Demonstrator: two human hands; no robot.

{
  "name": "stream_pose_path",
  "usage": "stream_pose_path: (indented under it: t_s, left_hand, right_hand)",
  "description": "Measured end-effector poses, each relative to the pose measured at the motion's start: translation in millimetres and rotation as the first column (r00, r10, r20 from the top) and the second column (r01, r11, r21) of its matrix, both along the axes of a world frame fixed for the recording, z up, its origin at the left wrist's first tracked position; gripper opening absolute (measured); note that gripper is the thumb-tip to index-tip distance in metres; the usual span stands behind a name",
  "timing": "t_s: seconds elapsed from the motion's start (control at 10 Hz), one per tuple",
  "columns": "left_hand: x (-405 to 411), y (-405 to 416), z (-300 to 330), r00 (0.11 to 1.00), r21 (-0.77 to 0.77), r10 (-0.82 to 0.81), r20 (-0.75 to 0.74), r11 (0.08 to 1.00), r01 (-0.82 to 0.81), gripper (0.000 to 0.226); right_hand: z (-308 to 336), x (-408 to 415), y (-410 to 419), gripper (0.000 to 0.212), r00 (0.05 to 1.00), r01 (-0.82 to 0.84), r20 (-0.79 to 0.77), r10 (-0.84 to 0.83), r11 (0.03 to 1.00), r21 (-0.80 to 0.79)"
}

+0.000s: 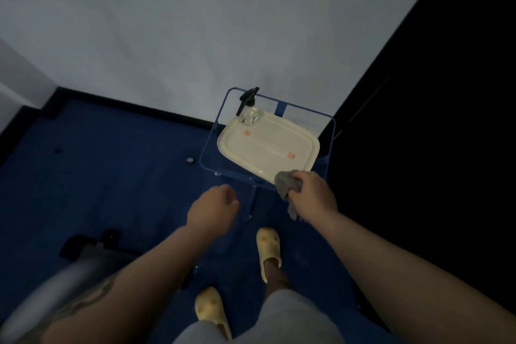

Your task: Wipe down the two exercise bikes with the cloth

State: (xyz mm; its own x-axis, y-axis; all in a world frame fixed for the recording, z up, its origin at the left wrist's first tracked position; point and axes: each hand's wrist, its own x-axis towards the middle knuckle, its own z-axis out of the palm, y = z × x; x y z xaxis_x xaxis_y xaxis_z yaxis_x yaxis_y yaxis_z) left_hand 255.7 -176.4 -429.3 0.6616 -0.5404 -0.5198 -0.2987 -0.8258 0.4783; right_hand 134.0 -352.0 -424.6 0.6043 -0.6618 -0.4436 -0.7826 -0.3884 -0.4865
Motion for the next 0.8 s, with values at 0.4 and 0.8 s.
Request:
stream_pose_path:
  t_s: [0.4,0.8]
  left_hand:
    - [41,-102,-49,0.998,0.028,0.032,-0.051,0.999,-0.031,0.024]
    - [41,-57,-29,0.999,0.101,-0.049,0.001,0.994,0.049,0.025]
  right_hand:
    - [-122,82,-65,0.042,0.955,-0.256,-0.179,0.234,0.960,-0.110]
    - [-71,54,-36,0.046,0.926,-0.329,-0.228,0.302,0.940,-0.091]
